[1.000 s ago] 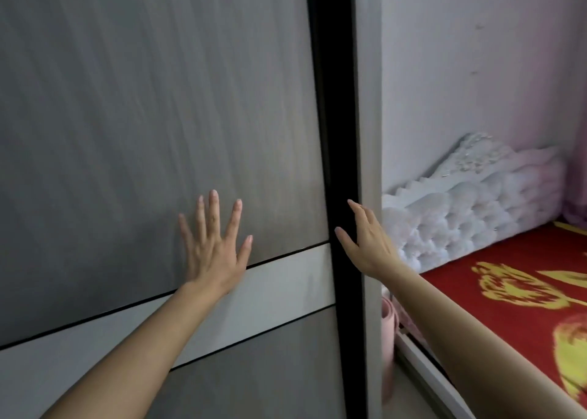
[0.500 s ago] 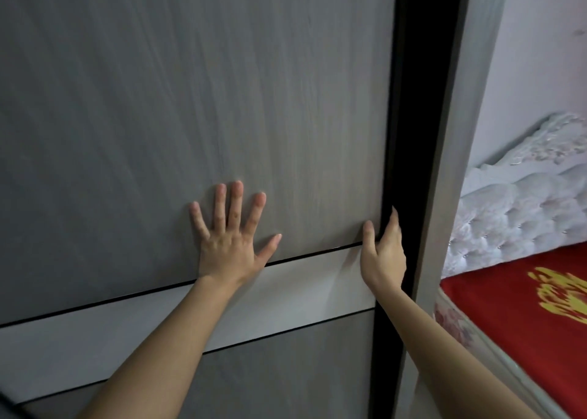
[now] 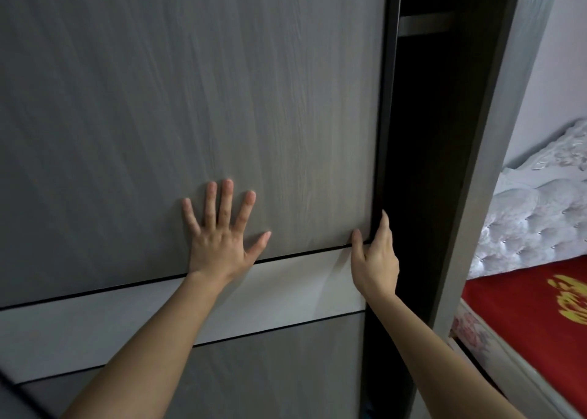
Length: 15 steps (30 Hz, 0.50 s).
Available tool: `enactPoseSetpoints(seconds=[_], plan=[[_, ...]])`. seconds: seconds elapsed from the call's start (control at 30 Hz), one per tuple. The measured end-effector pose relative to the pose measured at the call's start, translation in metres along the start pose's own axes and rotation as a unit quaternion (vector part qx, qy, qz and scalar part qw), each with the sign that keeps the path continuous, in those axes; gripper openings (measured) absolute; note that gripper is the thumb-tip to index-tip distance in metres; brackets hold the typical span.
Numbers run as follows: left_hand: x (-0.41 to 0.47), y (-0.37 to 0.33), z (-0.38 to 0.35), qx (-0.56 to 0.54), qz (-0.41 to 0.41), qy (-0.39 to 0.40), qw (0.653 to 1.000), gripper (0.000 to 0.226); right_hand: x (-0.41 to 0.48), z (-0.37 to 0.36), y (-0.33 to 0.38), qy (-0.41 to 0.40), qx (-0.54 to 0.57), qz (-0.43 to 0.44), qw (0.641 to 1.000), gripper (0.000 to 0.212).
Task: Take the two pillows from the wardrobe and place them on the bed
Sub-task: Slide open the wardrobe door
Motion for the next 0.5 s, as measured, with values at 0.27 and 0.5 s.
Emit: enactPoseSetpoints(seconds=[0.27,0.5], plan=[[-0.035,0.087,0.020,0.005,0.053,0.070,0.996,0.089,-0.053,-0.049,0.046,0.070,0.008,0.051,0.996,0.066],[-0.068,0.167,0.035,0.019,0.099,0.159,0.982,0.091,-0.103,-0.094,0.094,0.110,0.022,0.075,0.991,0.066]])
Point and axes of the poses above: each hand's wrist, its own x-axis towards the middle knuckle, its own z-axis out of the back of the hand, y = z × x, the point moved 10 cm from there along x, towards the middle knuckle, and after that the axes turned 9 degrees about -y, right-handed, at the moved point
